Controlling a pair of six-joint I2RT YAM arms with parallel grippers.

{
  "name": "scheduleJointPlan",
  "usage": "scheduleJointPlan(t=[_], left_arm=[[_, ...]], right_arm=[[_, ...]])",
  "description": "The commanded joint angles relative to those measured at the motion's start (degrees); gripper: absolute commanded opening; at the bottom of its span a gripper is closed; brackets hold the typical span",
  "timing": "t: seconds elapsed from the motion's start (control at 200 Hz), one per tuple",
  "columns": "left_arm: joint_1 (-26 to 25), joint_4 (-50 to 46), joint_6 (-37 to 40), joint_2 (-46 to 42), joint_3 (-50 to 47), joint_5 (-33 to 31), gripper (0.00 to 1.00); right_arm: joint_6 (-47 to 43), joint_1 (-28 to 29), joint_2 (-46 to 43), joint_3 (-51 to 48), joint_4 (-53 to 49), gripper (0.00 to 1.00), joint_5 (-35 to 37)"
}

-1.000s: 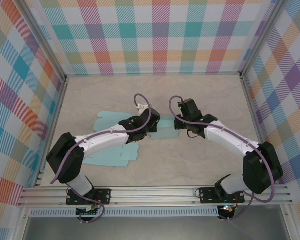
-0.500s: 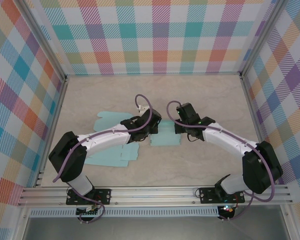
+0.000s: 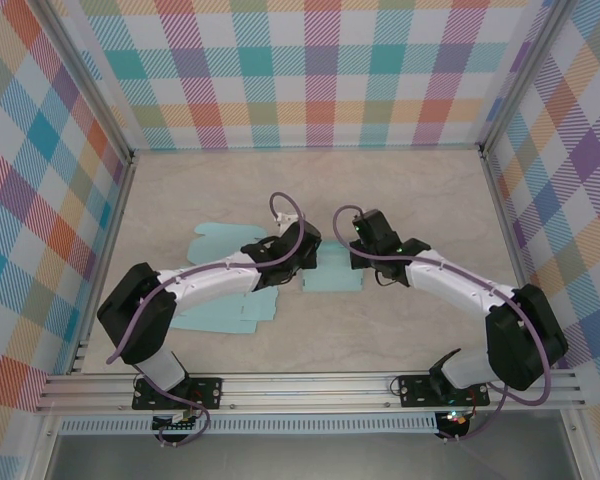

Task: Fold the paper box

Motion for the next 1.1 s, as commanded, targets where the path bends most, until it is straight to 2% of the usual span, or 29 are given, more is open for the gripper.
scheduleJointPlan(t=[0.0, 0.235, 0.56, 0.89, 1.095], left_arm=[[-1.4, 15.1, 2.1, -2.9, -2.9, 3.2, 0.03], [-1.5, 28.0, 8.2, -2.0, -7.3, 0.7, 0.0], [-1.5, 42.4, 20.2, 3.1, -6.1, -2.6, 0.0], [-1.6, 61.6, 27.5, 10.4, -11.3, -0.3, 0.0], [-2.1, 63.4, 29.7, 12.1, -13.3, -0.7, 0.0]], right_arm=[[-1.8, 2.3, -1.0, -2.5, 6.8, 0.0, -2.6], [-5.1, 3.3, -1.3, -5.2, 16.8, 0.0, 1.7], [-11.5, 3.3, 1.0, -6.2, 29.6, 0.0, 6.1], [-13.3, 3.4, 3.3, -12.8, 45.4, 0.0, 6.8], [-11.7, 3.4, 2.4, -16.2, 46.6, 0.0, 7.2]])
